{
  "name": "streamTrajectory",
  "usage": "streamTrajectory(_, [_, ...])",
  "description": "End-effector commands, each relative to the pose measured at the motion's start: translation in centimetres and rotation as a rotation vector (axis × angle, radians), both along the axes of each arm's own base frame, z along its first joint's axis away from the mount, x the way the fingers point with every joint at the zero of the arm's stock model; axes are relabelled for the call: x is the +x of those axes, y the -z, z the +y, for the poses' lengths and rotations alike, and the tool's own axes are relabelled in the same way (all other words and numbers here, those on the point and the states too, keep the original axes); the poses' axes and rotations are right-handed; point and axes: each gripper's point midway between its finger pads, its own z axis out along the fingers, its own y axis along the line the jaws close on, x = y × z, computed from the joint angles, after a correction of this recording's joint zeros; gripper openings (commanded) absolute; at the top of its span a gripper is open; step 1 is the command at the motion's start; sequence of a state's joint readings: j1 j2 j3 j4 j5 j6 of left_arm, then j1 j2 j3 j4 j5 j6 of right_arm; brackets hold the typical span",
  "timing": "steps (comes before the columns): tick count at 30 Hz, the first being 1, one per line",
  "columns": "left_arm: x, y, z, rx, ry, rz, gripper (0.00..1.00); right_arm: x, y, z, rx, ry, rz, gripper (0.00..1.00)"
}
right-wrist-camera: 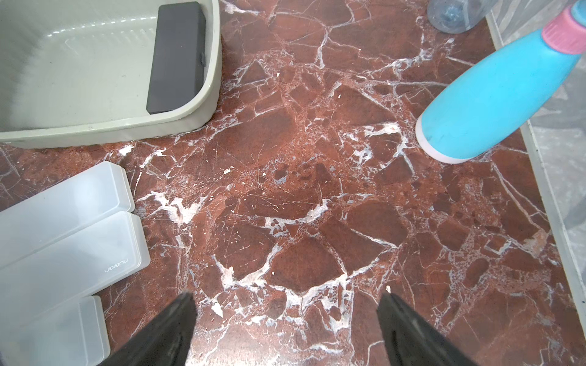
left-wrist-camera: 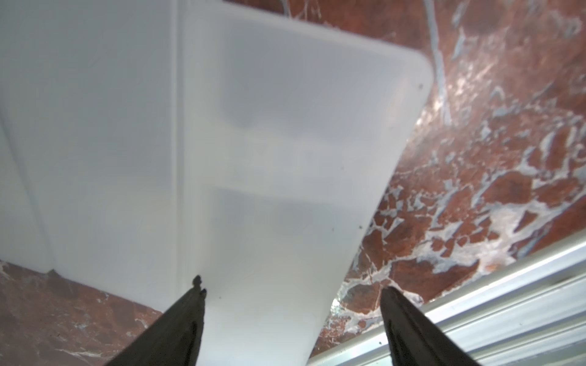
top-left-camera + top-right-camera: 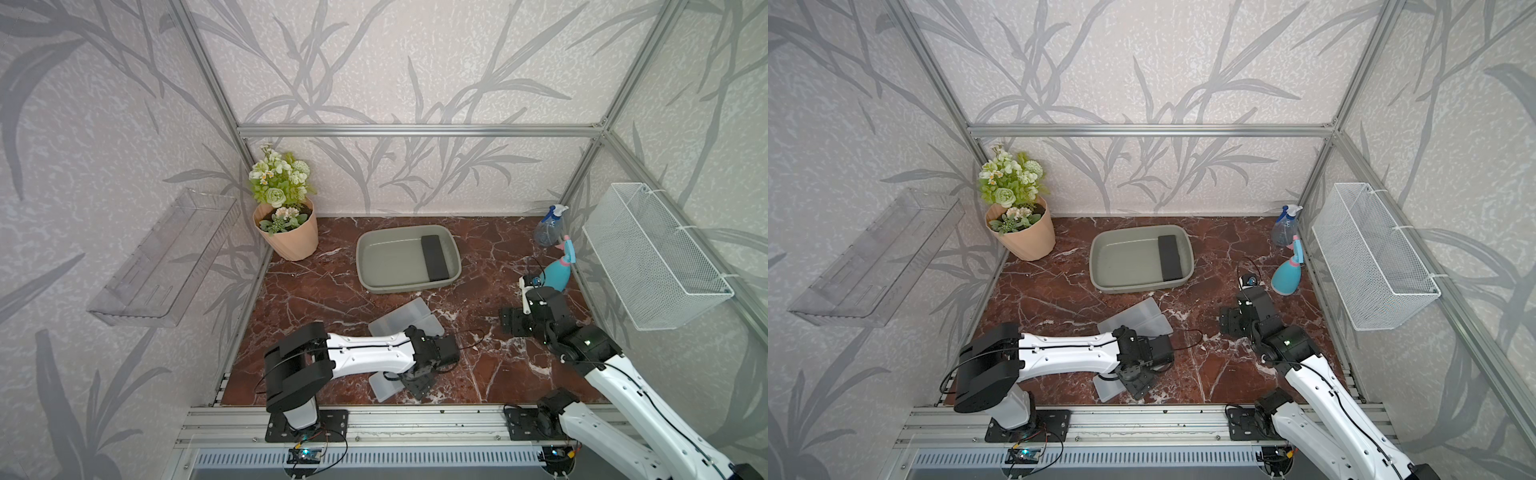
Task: Put the pencil case into the storage box
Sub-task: Pick up the pencil case from the center of the board.
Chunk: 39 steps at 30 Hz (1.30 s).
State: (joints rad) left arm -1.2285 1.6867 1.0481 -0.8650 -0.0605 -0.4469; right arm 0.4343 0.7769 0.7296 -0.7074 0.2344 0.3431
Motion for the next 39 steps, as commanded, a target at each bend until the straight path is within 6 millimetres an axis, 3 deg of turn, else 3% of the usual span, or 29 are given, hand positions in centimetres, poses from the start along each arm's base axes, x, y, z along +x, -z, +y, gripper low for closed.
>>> streamTrajectory(1, [-0.9,0.7,1.8,0.036,-0.061,0.034,0.88,0.2,0.4,-0.1,-0.005,0.002,0.003,0.94])
streamTrajectory(8, [0.7,0.0,3.4,0.052,-0.127,-0.014,0.91,0.2,0.5,0.0,-0.006,-0.004,0.007,0.94])
streamTrajectory(16, [0.2,0.9,4.1,0.053,-0.140,0.020,0.92,0.1,0.5,0.0,-0.004,-0.003,0.006,0.94])
streamTrajectory(21, [-0.9,1.0,2.1,-0.014,-0.132,0.076,0.86,0.1,0.4,0.0,-0.004,-0.002,0.005,0.94])
streamTrajectory(27, [-4.2,0.6,-2.3,-0.064,-0.033,0.150,0.83,0.1,0.4,0.0,-0.002,-0.004,0.003,0.94])
streamTrajectory(39, [0.8,1.1,-3.1,-0.030,-0.084,0.059,0.92,0.1,0.4,0.1,0.000,-0.010,0.003,0.95])
